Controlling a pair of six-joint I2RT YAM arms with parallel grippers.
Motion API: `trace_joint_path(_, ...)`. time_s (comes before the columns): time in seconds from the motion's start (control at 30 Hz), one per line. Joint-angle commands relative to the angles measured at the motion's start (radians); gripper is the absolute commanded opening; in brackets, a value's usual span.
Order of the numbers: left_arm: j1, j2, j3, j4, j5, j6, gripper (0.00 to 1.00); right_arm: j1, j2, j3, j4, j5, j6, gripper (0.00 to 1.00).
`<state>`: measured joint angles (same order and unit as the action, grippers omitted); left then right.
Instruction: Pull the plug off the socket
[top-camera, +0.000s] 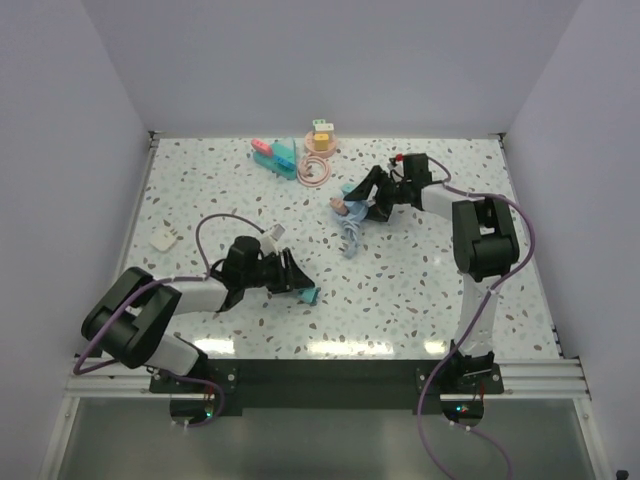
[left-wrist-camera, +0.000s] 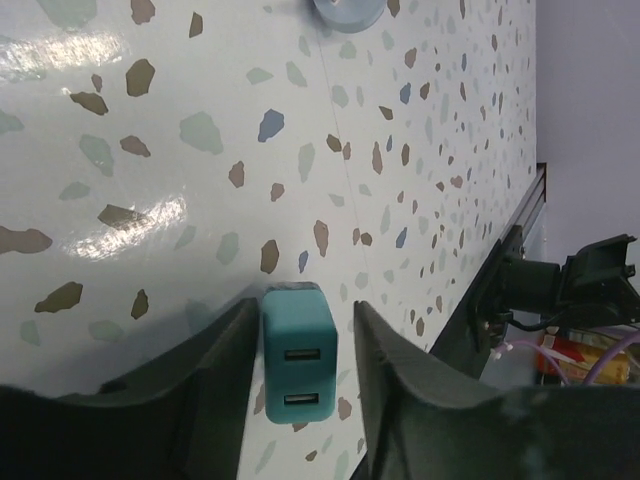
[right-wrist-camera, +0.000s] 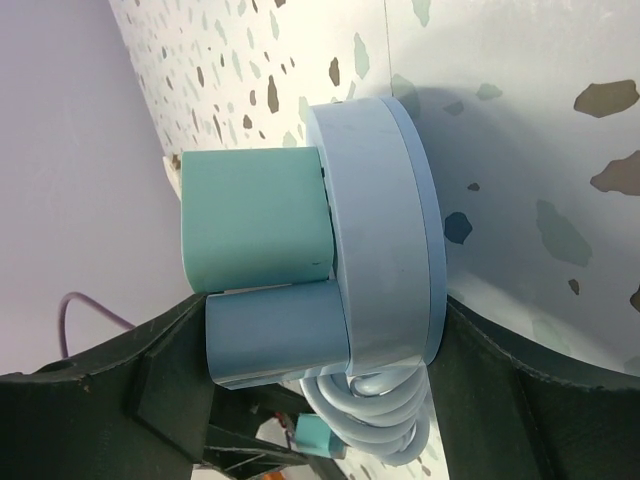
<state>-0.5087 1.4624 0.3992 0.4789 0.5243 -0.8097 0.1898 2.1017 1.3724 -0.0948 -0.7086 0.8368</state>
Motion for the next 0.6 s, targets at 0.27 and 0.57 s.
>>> trace_joint_path(0.27, -0.014, -0.17, 0.025, -0.137, -0.128, 0.013, 0.99, 0.02, -0.084, -0.13, -0.145, 0.029, -0.11, 0.0)
trace_joint_path(0.57, -0.014, -0.056, 0.424, -0.477, -0.176, 0.497, 1.0, 0.088, -0.148, -0.164, -0.368, 0.001, -0.293, 0.0)
